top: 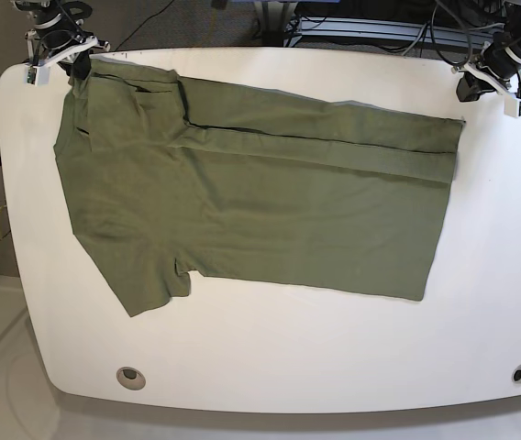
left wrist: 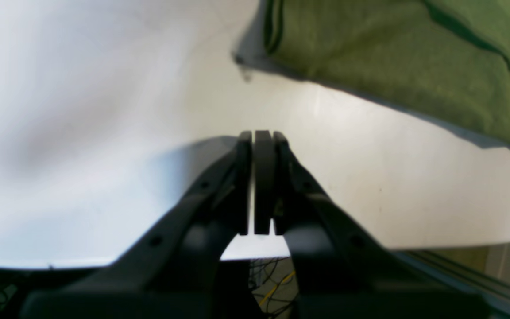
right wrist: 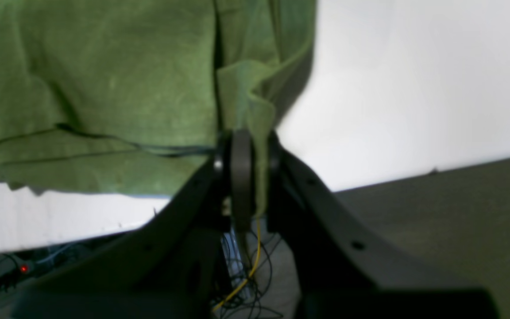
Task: Fold the T-shirt properly
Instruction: 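Raise both grippers away from the folded shirt, then lower both grippers onto the two corners of the folded shirt edge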
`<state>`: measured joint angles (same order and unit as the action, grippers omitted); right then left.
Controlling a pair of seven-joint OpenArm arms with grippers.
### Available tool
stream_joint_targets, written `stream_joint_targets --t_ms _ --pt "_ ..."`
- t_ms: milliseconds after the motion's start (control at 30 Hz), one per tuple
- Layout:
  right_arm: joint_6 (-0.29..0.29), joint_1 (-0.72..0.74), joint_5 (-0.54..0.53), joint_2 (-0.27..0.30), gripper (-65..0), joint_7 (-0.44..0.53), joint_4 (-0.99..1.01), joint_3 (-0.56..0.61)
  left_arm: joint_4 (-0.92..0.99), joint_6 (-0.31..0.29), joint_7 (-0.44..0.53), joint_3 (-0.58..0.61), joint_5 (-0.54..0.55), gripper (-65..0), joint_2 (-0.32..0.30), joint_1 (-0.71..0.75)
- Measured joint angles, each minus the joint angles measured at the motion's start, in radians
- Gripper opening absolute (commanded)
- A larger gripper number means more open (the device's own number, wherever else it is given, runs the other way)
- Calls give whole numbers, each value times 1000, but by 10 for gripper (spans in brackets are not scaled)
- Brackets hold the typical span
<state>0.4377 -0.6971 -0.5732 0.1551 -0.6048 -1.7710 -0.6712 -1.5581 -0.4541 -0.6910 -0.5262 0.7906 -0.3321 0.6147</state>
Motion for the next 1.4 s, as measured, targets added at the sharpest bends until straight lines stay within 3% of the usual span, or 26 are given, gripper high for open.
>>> stream_joint_targets --t_ms 200,400,600,1000,1067,1133,1167,1400 --pt "1 10 -8 -1 -650 2 0 -4 -11 -18 -6 -1 7 -641 4 6" --pt "0 18 -8 -3 -650 3 0 -8 -11 -52 -7 -1 9 -484 8 5" --pt "0 23 -8 -3 -650 9 7 -8 -7 -66 3 -4 22 -447 12 -6" --pt "1 23 -7 -6 -650 8 5 -6 -28 -40 -11 -55 10 -484 1 -40" --pt "1 22 -7 -5 -650 9 5 -6 -43 -40 -11 -51 11 -513 -1 -51" --pt "1 21 -7 -6 -650 9 5 -6 -54 -40 -13 -46 11 -635 -2 -60" --pt "1 20 -7 -5 -650 9 5 -5 -58 -40 -12 -43 11 -650 -2 -64" --pt "2 23 0 -5 -650 9 5 -6 -85 -32 -27 -50 10 -650 -10 -86"
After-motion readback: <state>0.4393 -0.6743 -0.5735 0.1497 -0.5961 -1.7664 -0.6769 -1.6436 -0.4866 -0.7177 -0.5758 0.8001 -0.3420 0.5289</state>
